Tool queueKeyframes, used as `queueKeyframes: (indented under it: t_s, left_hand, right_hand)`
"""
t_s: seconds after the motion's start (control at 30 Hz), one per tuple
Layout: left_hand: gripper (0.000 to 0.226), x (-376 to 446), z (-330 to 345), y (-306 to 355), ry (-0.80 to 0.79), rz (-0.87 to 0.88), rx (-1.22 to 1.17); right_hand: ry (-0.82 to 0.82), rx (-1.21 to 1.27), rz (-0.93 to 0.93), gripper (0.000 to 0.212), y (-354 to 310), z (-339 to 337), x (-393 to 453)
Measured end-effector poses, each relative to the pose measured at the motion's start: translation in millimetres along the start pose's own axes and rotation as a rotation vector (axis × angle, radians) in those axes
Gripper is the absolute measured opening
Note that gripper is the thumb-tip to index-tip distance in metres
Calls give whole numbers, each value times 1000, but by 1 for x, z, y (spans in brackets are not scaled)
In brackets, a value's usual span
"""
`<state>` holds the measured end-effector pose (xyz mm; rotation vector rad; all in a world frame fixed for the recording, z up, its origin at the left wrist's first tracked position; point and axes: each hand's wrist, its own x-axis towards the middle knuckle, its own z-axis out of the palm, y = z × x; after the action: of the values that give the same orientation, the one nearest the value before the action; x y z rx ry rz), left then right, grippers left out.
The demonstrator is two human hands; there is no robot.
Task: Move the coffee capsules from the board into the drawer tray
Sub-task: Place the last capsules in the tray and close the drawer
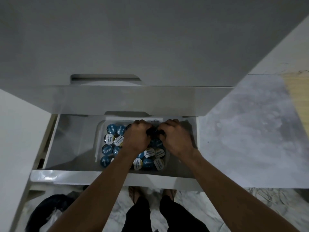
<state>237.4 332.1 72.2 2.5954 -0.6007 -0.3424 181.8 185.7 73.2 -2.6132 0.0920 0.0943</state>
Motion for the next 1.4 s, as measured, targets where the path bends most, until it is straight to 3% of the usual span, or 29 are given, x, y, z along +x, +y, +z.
queueKeyframes:
  t_s: [0.63,1.13,1.4]
  left_hand:
    - [30,-2,0,-4,-16,33,-32]
    - [7,-4,4,-11,5,-21,-49]
    - [11,-2,7,-12,10,-20,-43]
  right_hand:
    - [30,-193,-73,17,0,8,-2]
    - [-49,-242,-69,25,-1,5,-7]
    - [-39,-230,-69,25,-1,6,-8]
